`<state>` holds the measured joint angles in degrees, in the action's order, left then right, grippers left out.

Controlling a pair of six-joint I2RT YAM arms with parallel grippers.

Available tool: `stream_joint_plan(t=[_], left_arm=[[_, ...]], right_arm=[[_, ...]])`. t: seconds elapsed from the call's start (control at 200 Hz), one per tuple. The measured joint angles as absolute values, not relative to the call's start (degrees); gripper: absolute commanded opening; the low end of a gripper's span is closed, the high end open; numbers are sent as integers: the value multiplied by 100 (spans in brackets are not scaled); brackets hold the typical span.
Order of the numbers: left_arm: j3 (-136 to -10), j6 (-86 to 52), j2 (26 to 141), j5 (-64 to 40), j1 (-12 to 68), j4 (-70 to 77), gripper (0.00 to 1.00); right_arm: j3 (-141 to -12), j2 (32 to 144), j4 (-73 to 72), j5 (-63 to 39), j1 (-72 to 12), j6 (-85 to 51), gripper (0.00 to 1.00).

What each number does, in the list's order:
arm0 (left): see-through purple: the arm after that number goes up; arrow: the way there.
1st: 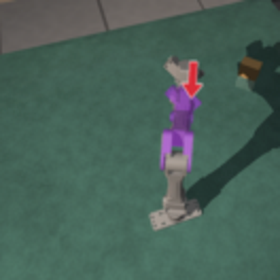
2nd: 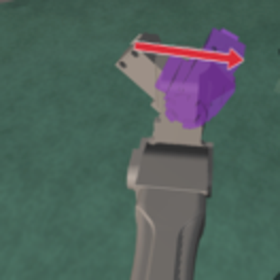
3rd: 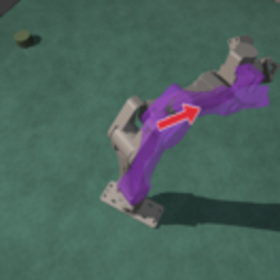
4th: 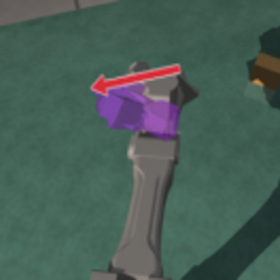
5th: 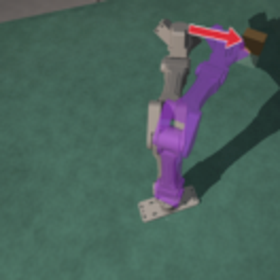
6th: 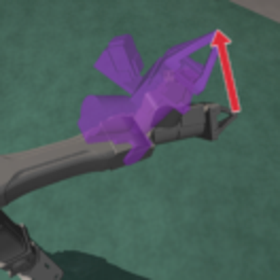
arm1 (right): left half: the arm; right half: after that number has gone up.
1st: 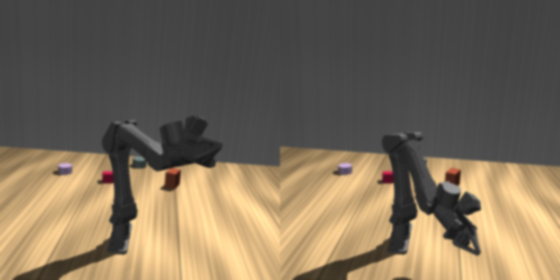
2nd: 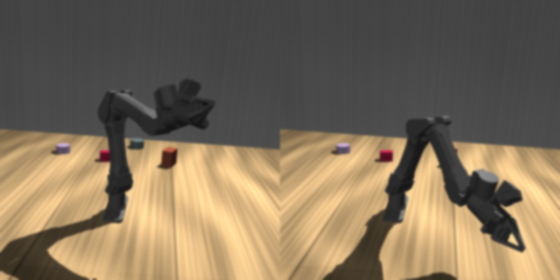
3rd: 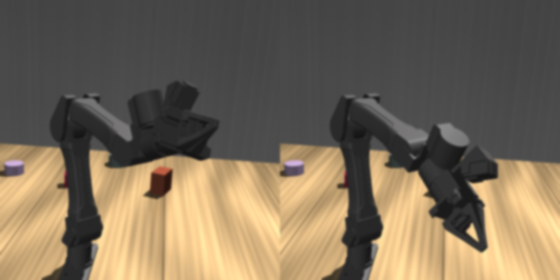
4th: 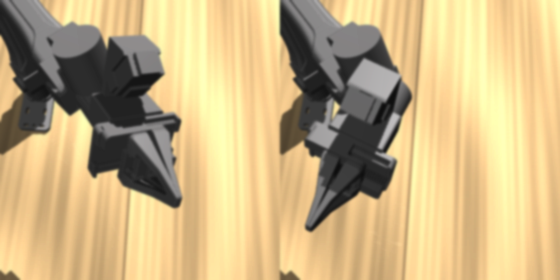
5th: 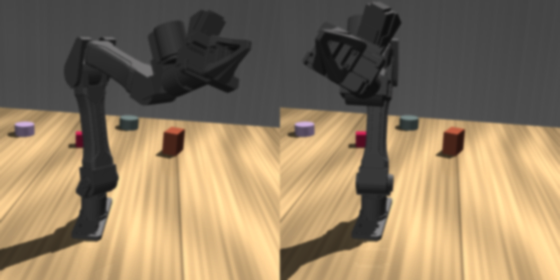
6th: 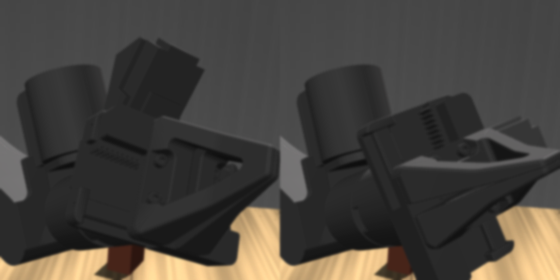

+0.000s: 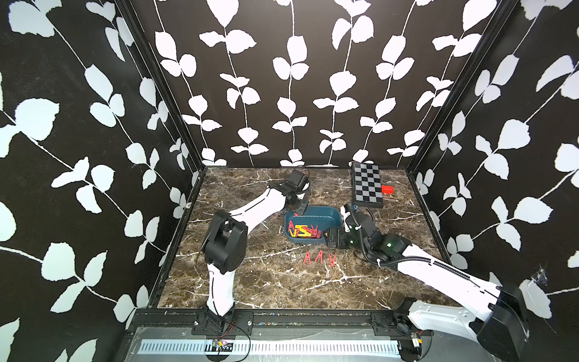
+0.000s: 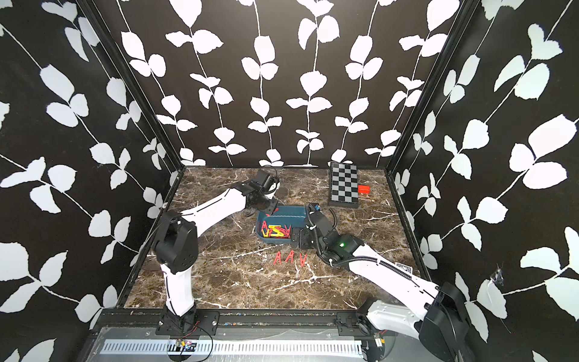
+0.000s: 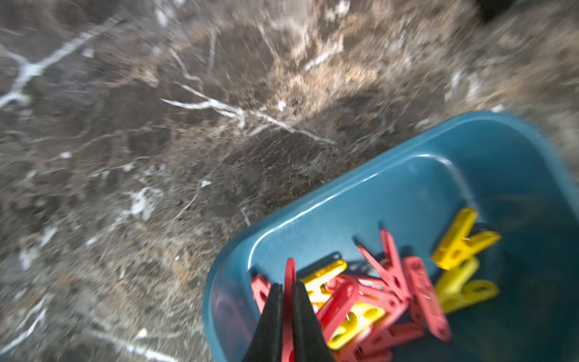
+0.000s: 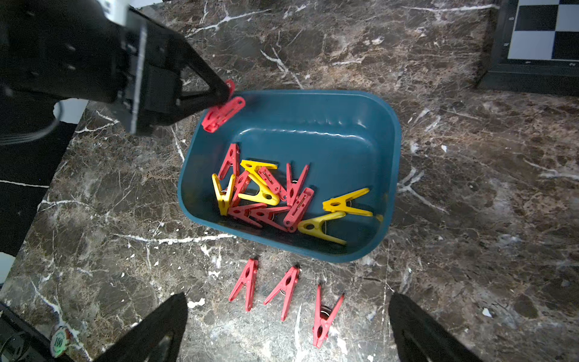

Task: Take the clothespins out of the storage box
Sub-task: Pick up the clothespin from the storage box, then place the clothespin at the center of the board.

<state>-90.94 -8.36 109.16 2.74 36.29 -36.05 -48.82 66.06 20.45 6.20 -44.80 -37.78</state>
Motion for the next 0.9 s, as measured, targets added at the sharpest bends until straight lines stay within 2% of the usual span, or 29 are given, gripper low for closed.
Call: stream_joint_plan(t=[0.495,0.9], left_arm=[[-6899,-2469,8654,366,3710,-3684,11],[-5238,-4095,7548,823,4737,-3520,10]], right_arm=[[-4882,6866,1811,130,-4438,-3546,99],[-4882,6925,1739,-248,-4403,-3402,99]])
